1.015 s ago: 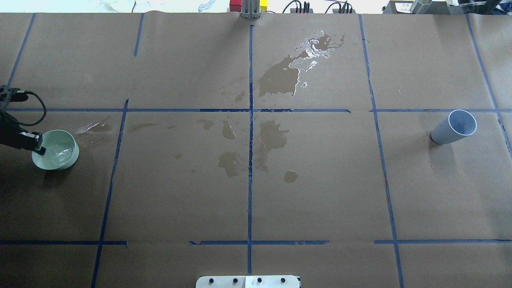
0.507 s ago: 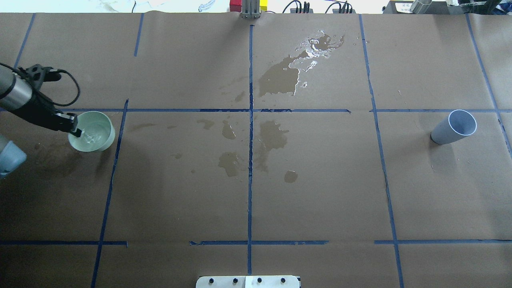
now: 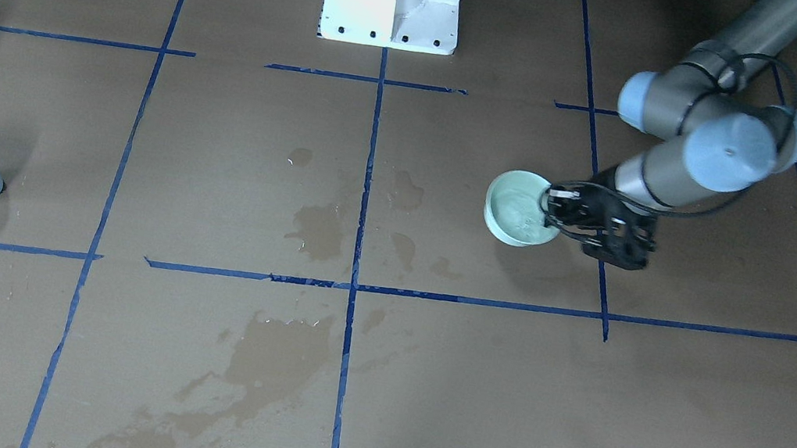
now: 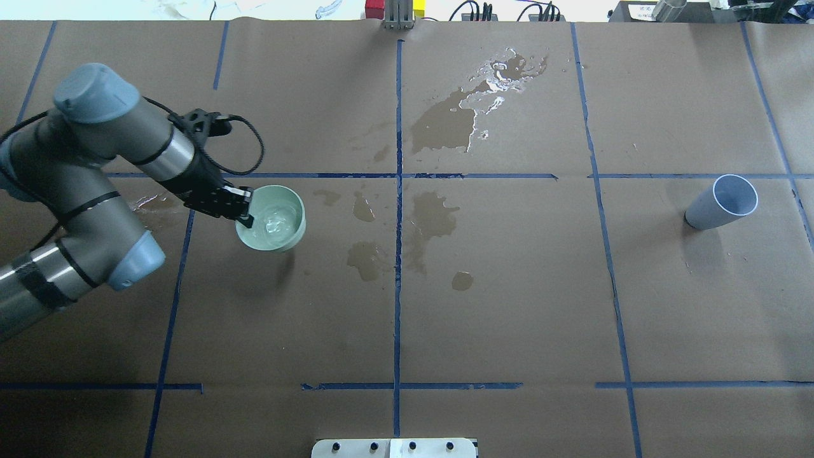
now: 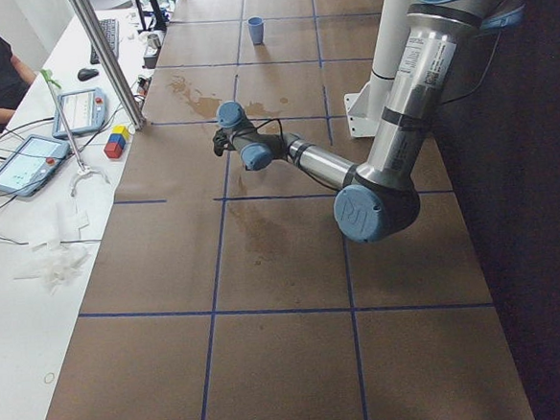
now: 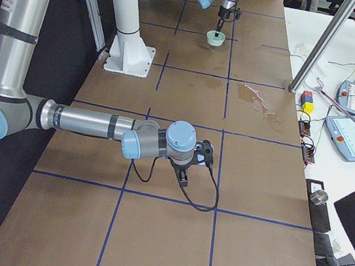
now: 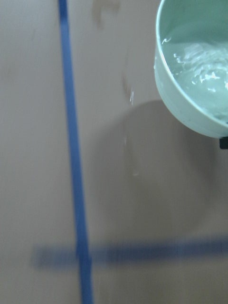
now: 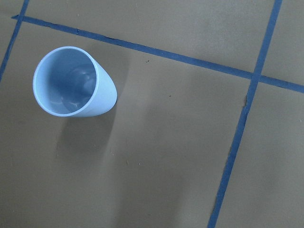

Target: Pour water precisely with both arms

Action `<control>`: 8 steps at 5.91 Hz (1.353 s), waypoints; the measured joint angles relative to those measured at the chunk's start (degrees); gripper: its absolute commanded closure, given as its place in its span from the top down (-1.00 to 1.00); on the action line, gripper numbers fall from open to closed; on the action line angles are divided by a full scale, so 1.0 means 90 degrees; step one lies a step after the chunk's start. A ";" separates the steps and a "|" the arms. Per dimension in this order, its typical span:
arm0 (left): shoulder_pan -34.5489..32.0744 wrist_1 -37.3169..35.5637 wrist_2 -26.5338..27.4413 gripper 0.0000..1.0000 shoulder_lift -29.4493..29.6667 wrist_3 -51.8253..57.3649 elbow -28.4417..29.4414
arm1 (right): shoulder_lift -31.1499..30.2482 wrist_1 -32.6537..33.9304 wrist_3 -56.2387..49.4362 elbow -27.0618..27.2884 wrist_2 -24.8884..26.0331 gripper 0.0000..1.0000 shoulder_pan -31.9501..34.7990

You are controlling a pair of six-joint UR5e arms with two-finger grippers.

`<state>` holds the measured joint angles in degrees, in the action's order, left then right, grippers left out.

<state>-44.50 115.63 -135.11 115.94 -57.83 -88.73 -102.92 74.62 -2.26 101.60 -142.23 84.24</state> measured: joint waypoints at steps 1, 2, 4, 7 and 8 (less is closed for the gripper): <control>0.0329 -0.0317 0.0353 -1.00 0.0549 -0.0197 0.0130 | 0.0022 -0.0004 0.0005 0.0000 -0.0004 1.00 -0.0047; 0.0605 -0.0609 0.0695 -1.00 0.1013 -0.0261 0.0336 | 0.0041 -0.0008 0.0007 0.0024 -0.0006 1.00 -0.0103; 0.0869 -0.0714 0.1121 -0.99 0.1652 -0.0290 0.0879 | 0.0056 -0.0007 0.0018 0.0121 -0.0050 1.00 -0.0194; 0.1097 -0.0660 0.1585 -0.83 0.2174 -0.0294 0.1382 | 0.0059 -0.0001 0.0024 0.0261 -0.0232 1.00 -0.0247; 0.1131 -0.0654 0.1620 -0.05 0.2269 -0.0291 0.1496 | 0.0059 0.0000 0.0019 0.0286 -0.0239 1.00 -0.0248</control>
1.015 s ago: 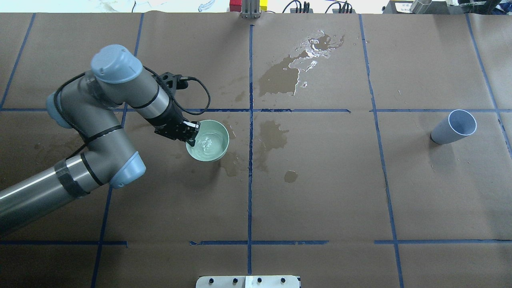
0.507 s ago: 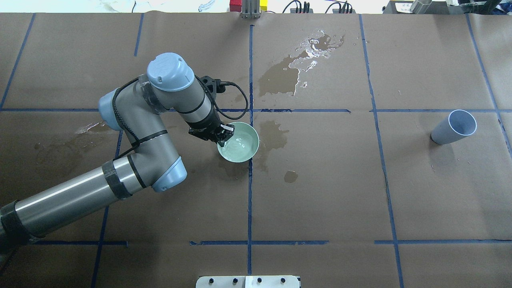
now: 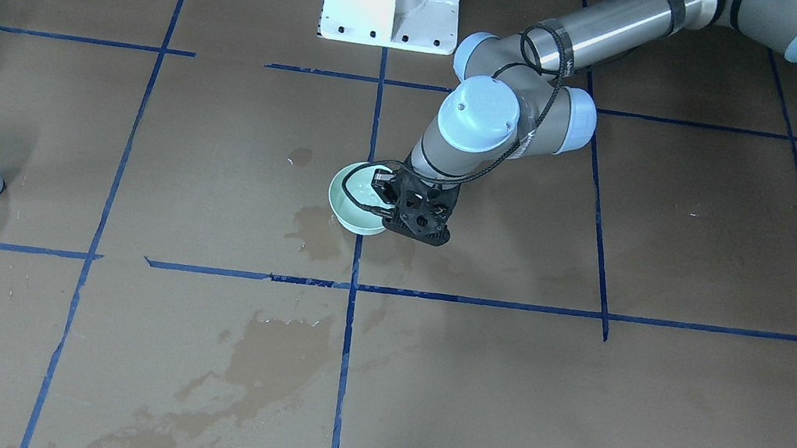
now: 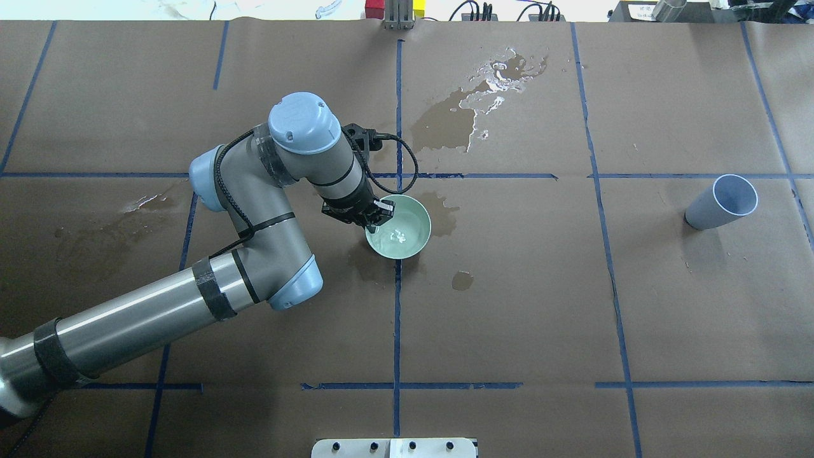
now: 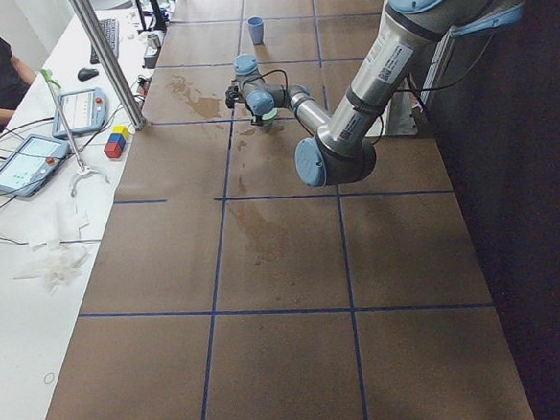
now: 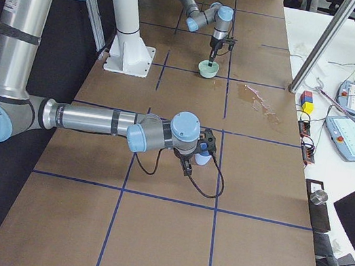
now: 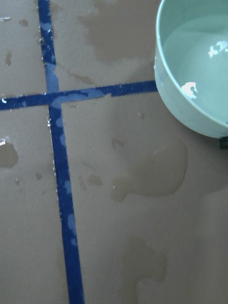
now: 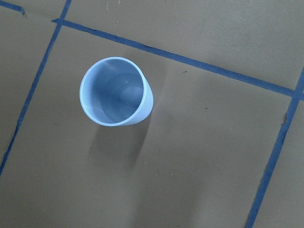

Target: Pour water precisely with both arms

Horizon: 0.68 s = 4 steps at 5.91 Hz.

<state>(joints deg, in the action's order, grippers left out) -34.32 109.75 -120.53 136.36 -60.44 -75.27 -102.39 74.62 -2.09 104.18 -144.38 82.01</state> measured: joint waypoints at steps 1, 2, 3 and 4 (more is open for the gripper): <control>0.0010 0.0006 0.0006 0.97 0.0036 0.0005 0.0059 | 0.0000 0.0000 0.0001 0.0015 -0.0002 1.00 -0.0005; 0.0010 0.0091 0.0005 0.99 0.0015 0.0009 0.0066 | 0.0003 -0.0014 0.0208 0.0057 0.0014 0.98 -0.0126; -0.0003 0.0287 0.0007 0.99 -0.0079 0.0005 0.0012 | 0.0008 -0.0348 0.1027 0.0172 0.0172 0.98 -0.0467; -0.0017 0.0434 0.0008 0.99 -0.0247 -0.0001 -0.0112 | -0.0051 -0.1288 0.2396 0.0273 0.0610 0.97 -0.0951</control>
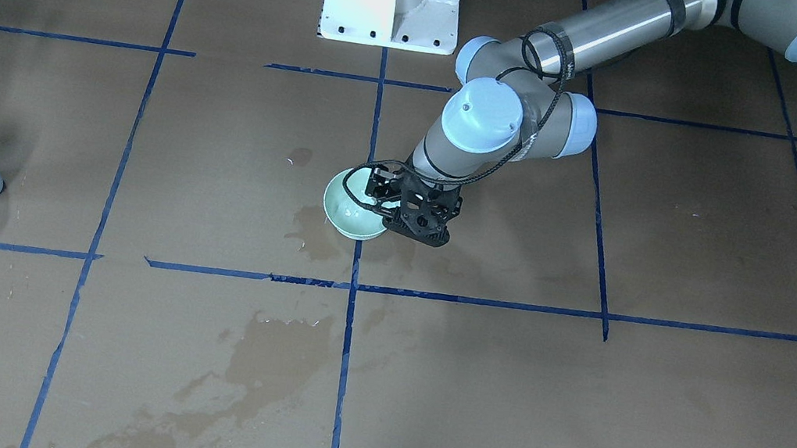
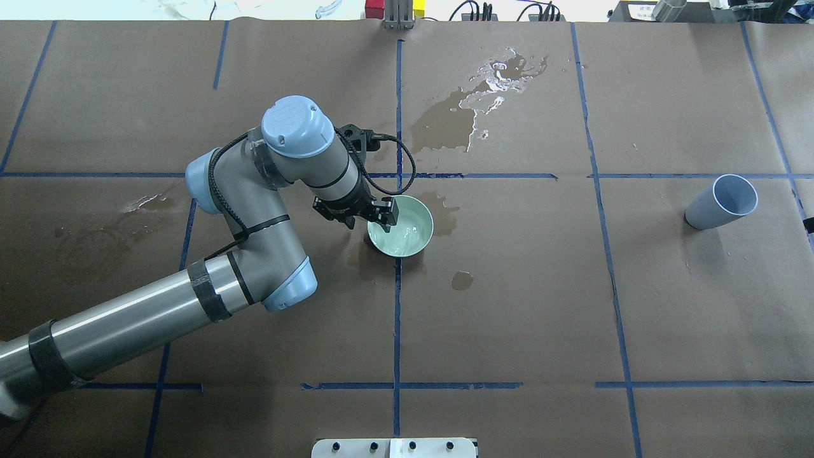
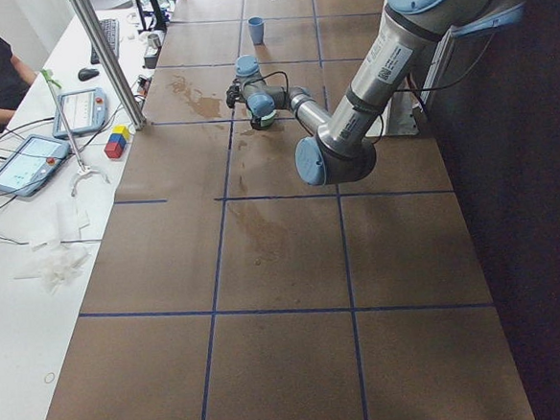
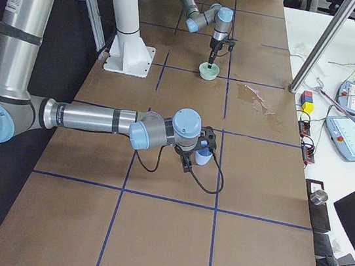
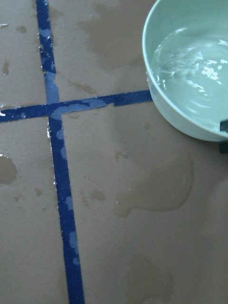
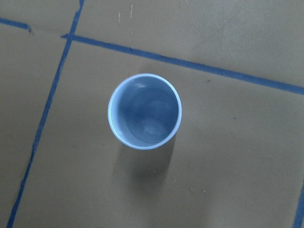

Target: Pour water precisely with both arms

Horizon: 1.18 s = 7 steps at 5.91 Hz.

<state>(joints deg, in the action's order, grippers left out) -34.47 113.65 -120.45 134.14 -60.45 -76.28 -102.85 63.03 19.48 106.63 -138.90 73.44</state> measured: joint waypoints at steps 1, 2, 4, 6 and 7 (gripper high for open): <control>-0.0013 0.0058 -0.0001 0.99 -0.0162 0.0004 -0.0116 | -0.0256 -0.1409 0.1557 0.0033 0.0837 0.96 -0.0659; -0.0026 0.0089 0.0003 0.99 -0.0250 0.0004 -0.0182 | -0.0630 -0.2667 0.2679 0.0033 0.1868 0.96 -0.1355; -0.0039 0.0108 0.0005 0.99 -0.0311 -0.0001 -0.0240 | -0.1094 -0.4079 0.4084 0.0002 0.4438 0.98 -0.2807; -0.0064 0.0115 0.0005 0.99 -0.0331 -0.0002 -0.0253 | -0.1274 -0.4678 0.4760 -0.0258 0.7162 0.98 -0.4303; -0.0076 0.0116 0.0005 0.99 -0.0338 -0.0002 -0.0266 | -0.1287 -0.4949 0.4908 -0.0568 0.8451 0.98 -0.5006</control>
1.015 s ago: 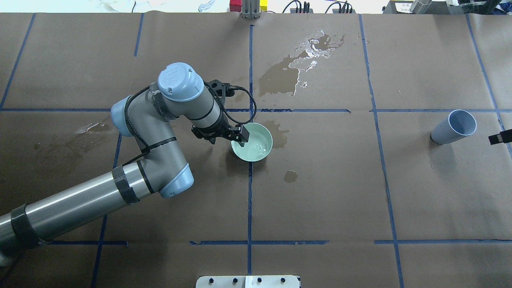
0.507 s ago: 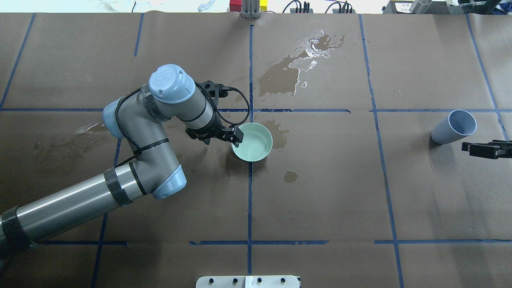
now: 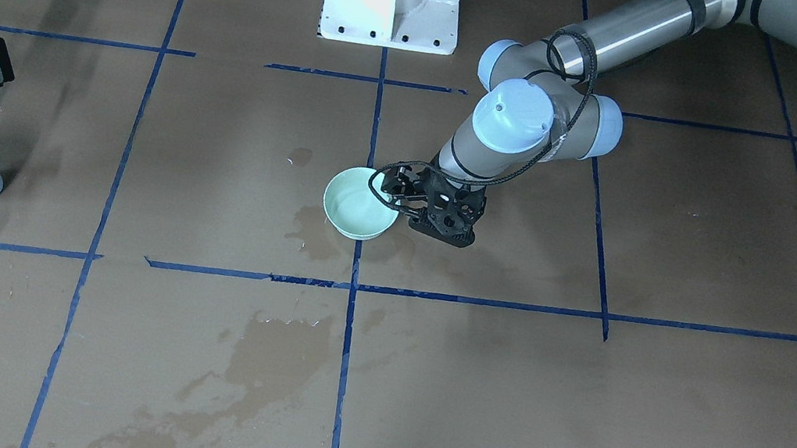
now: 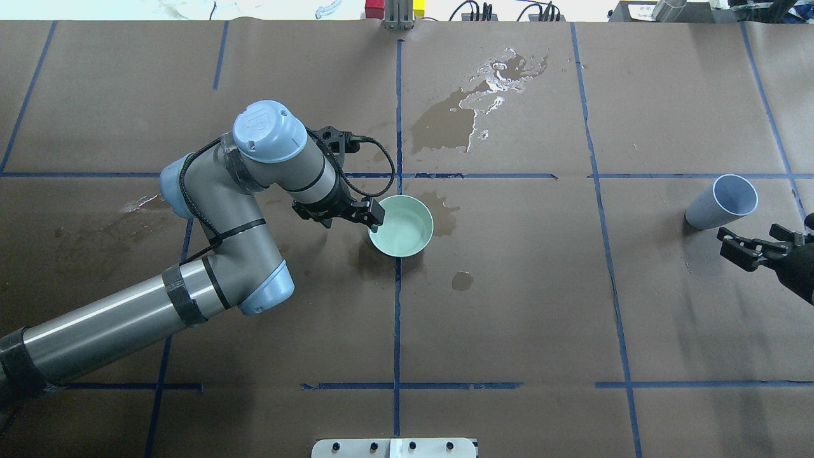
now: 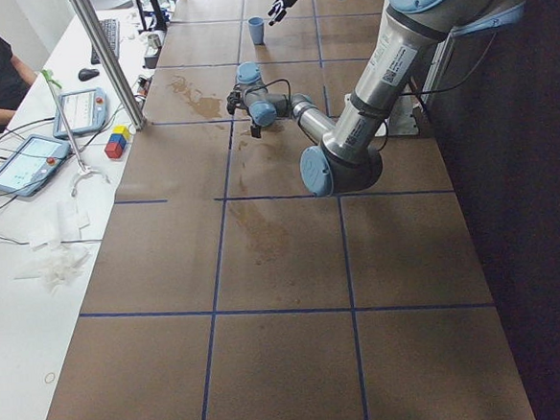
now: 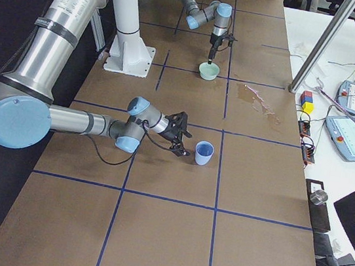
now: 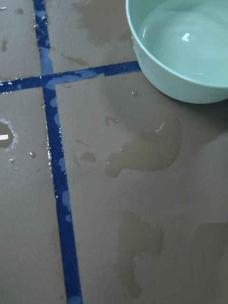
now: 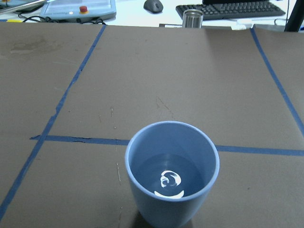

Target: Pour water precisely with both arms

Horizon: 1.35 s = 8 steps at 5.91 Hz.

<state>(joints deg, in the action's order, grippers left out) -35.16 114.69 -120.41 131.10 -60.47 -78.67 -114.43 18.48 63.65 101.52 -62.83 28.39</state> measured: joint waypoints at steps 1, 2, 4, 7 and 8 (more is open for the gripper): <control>-0.0005 0.0000 0.0000 0.99 -0.0029 0.0000 -0.0034 | 0.0011 -0.0175 0.0055 -0.0286 0.0981 0.98 -0.0519; -0.0009 0.0000 0.0000 0.99 -0.0081 0.0000 -0.0102 | 0.0076 -0.0234 0.0131 -0.0548 0.1641 0.98 -0.0841; -0.0010 0.0000 0.0000 0.99 -0.0137 0.0000 -0.0194 | 0.0584 -0.0384 0.0357 -0.1256 0.2766 0.97 -0.1239; -0.0019 -0.0009 0.0000 0.99 -0.0202 -0.0007 -0.0320 | 0.1186 -0.0931 0.0380 -0.1966 0.3411 0.97 -0.1316; -0.0019 -0.0009 0.0000 0.99 -0.0228 -0.0009 -0.0342 | 0.1264 -0.1032 0.0370 -0.2052 0.3473 0.96 -0.1311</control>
<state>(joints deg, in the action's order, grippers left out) -35.33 114.61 -120.41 129.05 -60.55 -81.75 -103.06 9.19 66.98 83.06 -31.58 16.58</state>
